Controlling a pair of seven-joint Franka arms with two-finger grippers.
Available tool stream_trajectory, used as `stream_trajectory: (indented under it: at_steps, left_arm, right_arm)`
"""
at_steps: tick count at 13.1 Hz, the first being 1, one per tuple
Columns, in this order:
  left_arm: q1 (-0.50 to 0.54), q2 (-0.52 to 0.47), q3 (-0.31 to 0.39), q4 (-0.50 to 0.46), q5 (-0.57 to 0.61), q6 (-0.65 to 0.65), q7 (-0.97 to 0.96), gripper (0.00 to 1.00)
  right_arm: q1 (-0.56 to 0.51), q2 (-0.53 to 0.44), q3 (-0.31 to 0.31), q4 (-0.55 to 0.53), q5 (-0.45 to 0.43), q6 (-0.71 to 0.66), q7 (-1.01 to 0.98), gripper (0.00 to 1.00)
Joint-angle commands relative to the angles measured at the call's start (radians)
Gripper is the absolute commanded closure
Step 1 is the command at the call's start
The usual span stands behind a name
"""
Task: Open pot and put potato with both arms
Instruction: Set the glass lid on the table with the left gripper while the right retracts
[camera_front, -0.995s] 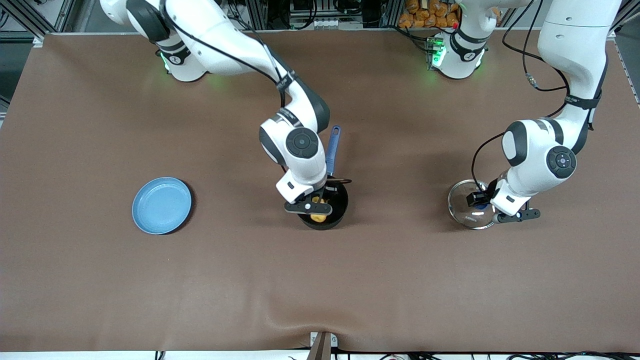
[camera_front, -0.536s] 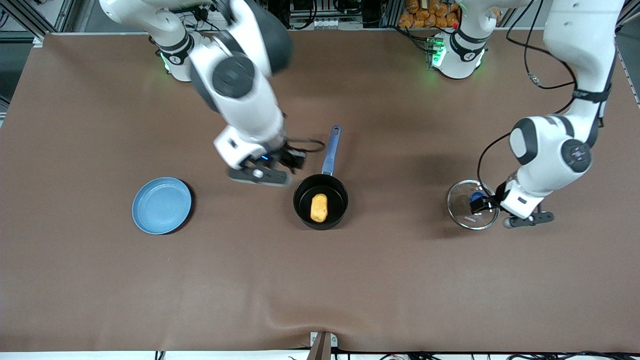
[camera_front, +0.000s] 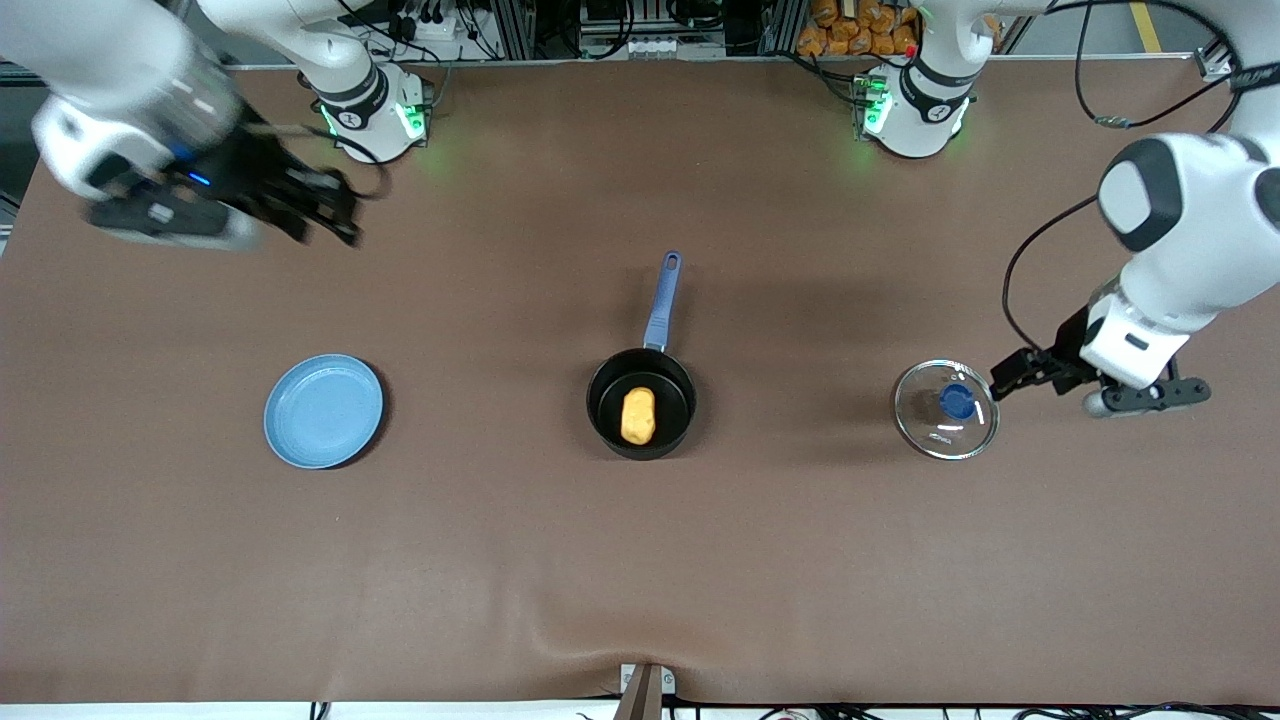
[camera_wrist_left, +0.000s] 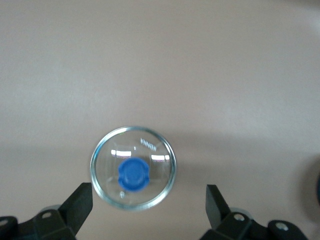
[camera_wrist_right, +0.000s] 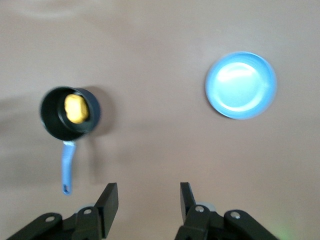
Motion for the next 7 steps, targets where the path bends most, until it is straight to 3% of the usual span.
stream_trajectory:
  at_steps: [1,4,5,6,7]
  left_arm:
    - [0.006,-0.076,-0.002,0.01,-0.003,-0.121,-0.012,0.0]
    - [0.004,-0.108,-0.005,0.099,0.08,-0.3,-0.024,0.0]
    - [0.004,-0.116,-0.006,0.128,0.098,-0.353,-0.034,0.0]
    - [0.003,-0.12,-0.008,0.157,0.116,-0.405,-0.034,0.0]
    - [-0.002,-0.132,-0.011,0.2,0.13,-0.469,-0.035,0.0]
  right_arm:
    - [-0.137,-0.087,0.034,-0.06,0.017,-0.082,-0.145,0.42]
    - [-0.244,-0.119,0.026,-0.086,-0.012,-0.094,-0.377,0.4]
    - [-0.254,-0.124,0.023,-0.102,-0.044,-0.085,-0.413,0.27]
    - [-0.254,-0.124,0.022,-0.112,-0.07,-0.065,-0.419,0.05]
    - [-0.252,-0.125,0.022,-0.141,-0.082,-0.027,-0.421,0.0]
